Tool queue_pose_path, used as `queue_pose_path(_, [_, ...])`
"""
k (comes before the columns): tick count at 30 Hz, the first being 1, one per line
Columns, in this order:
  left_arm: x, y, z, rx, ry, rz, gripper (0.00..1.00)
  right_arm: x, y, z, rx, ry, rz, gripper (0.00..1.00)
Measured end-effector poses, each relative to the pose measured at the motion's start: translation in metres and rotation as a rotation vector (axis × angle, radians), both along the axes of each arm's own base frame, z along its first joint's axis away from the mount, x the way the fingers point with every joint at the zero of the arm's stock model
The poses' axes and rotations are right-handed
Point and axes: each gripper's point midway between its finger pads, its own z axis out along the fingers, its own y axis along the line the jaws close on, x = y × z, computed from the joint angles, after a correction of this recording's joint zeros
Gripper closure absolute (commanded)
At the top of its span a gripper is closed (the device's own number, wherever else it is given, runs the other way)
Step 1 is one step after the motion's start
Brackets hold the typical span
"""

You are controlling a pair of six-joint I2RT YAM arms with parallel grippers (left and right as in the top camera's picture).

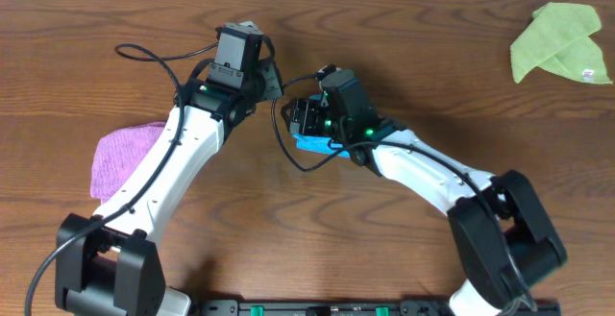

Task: Fold the cloth
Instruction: 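Release the folded blue cloth and lift both grippers away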

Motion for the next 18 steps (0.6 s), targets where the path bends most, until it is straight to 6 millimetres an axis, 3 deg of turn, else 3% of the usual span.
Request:
queue_pose_path(3, [-0.008, 0.005, -0.005, -0.001, 0.048, 0.014, 0.85, 0.003, -0.026, 0.027, -0.025, -0.029, -0.033, 0.16])
queue_pose_path(5, [-0.016, 0.011, -0.006, -0.005, 0.078, 0.025, 0.85, 0.007, -0.058, 0.058, -0.051, -0.070, -0.082, 0.07])
queue_pose_path(10, [-0.032, 0.022, 0.017, -0.022, 0.075, 0.037, 0.86, -0.011, -0.156, 0.111, -0.157, -0.106, -0.202, 0.01])
queue_pose_path(13, [-0.041, 0.025, 0.028, -0.027, 0.069, 0.037, 0.88, -0.030, -0.196, 0.117, -0.188, -0.074, -0.206, 0.01])
queue_pose_path(18, [-0.057, 0.028, 0.021, -0.028, 0.139, 0.049, 0.91, -0.062, -0.229, 0.129, -0.238, -0.121, -0.189, 0.01])
